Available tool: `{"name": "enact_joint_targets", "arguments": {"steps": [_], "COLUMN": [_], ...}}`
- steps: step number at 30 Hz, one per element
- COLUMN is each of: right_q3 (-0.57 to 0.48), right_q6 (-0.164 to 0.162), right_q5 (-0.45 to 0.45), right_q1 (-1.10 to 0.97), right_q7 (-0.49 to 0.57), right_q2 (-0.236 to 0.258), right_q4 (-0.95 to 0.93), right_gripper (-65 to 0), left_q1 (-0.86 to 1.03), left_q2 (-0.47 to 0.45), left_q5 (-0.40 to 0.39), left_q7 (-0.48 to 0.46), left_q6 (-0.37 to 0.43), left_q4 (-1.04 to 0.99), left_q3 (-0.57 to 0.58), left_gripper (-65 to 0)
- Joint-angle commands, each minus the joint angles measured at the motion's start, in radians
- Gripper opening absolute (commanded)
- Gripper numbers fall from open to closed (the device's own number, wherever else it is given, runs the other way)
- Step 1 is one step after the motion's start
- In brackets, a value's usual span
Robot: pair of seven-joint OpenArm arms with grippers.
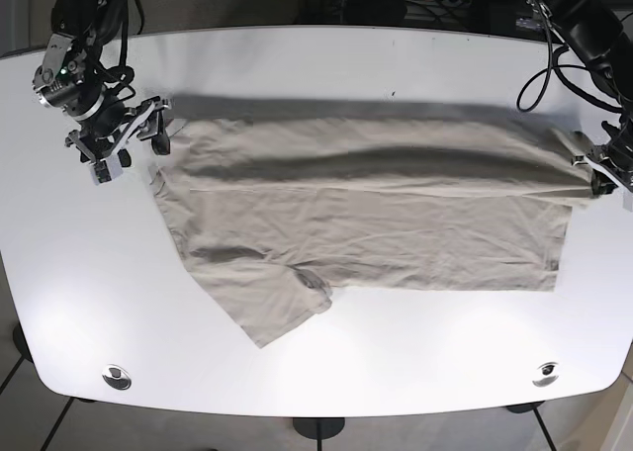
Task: Fold the T-shirt properly
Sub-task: 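Drag the held edge across the shirt toward its opposite edge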
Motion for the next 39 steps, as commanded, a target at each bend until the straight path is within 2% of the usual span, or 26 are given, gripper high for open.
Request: {"name": "enact_joint_targets", "arguments": {"steps": [1, 3, 5, 6, 9, 12, 18, 21, 22, 23, 25, 26, 27, 29, 31, 33, 36, 39], "right_q3": [0.007, 0.010, 0.007, 0.006, 0.006, 0.006, 0.029, 0.024, 0.023, 0.021, 0.021, 0.024, 0.027, 0.029, 0.029, 0.030, 0.030, 0.030], "right_q6": [0.004, 0.004, 0.004, 0.005, 0.054, 0.051, 0.048, 0.059, 0.059, 0.059, 0.057, 0.057, 0.057, 0.059, 0.059, 0.059, 0.057, 0.057], "right_q5": [0.014, 0.014, 0.014, 0.014, 0.014, 0.004, 0.003, 0.014, 0.014, 0.014, 0.014, 0.014, 0.012, 0.012, 0.014, 0.014, 0.014, 0.010], "right_q1": [-0.002, -0.026, -0.049, -0.054, -0.064, -0.060, 0.018, 0.052, 0.052, 0.052, 0.052, 0.049, 0.049, 0.034, 0.002, -0.038, -0.104, -0.170], "right_q7": [0.015, 0.015, 0.015, 0.015, 0.015, 0.018, 0.023, 0.023, 0.023, 0.023, 0.023, 0.023, 0.023, 0.023, 0.023, 0.023, 0.017, 0.017], "right_q2": [0.011, 0.008, 0.005, 0.003, -0.037, -0.048, -0.038, -0.041, -0.046, -0.046, -0.048, -0.054, -0.057, -0.055, -0.051, -0.051, -0.041, -0.035], "right_q4": [0.023, 0.023, 0.023, 0.023, 0.021, 0.011, -0.138, -0.216, -0.216, -0.216, -0.216, -0.216, -0.216, -0.213, -0.190, -0.146, -0.077, -0.065], "right_gripper": [-19.8, -19.8, -19.8, -19.8, -19.8, -19.8, -19.8, -20.3, -22.8, -28.1, -44.9, -58.5, -64.0, -60.7, -62.9, -62.9, -62.9, -62.9], "left_q1": [-0.015, -0.008, -0.006, -0.006, 0.035, 0.089, 0.146, 0.169, 0.175, 0.183, 0.190, 0.198, 0.203, 0.213, 0.249, 0.261, 0.318, 0.391], "left_q2": [-0.031, -0.031, -0.031, -0.031, -0.034, -0.028, 0.021, 0.043, 0.044, 0.044, 0.044, 0.043, 0.041, 0.041, 0.041, 0.043, 0.043, 0.044], "left_q5": [-0.017, -0.018, -0.020, -0.020, -0.020, -0.022, -0.018, -0.015, -0.015, -0.015, -0.015, -0.015, -0.015, -0.020, -0.023, -0.017, -0.022, -0.023], "left_q7": [-0.018, -0.018, -0.018, -0.018, -0.021, -0.021, -0.025, -0.074, -0.092, -0.100, -0.104, -0.104, -0.103, -0.103, -0.101, -0.097, -0.041, -0.040], "left_q6": [0.005, 0.005, 0.005, 0.005, 0.005, 0.005, 0.005, 0.005, 0.005, 0.005, 0.005, 0.005, 0.005, 0.005, 0.005, 0.005, 0.005, 0.005], "left_q4": [0.022, 0.050, 0.086, 0.091, 0.091, 0.093, 0.085, 0.083, 0.083, 0.083, 0.083, 0.083, 0.083, 0.091, 0.100, 0.126, 0.151, 0.188], "left_q3": [-0.004, -0.008, -0.010, -0.011, -0.011, -0.010, -0.010, -0.002, 0.004, 0.009, 0.013, 0.013, 0.010, 0.007, -0.036, -0.085, -0.128, -0.156], "left_gripper": [-41.8, -31.1, -27.6, -27.6, -27.6, -27.8, -27.8, -28.1, -30.3, -35.3, -50.7, -61.8, -65.0, -65.0, -65.0, -65.0, -65.0, -65.0]}}
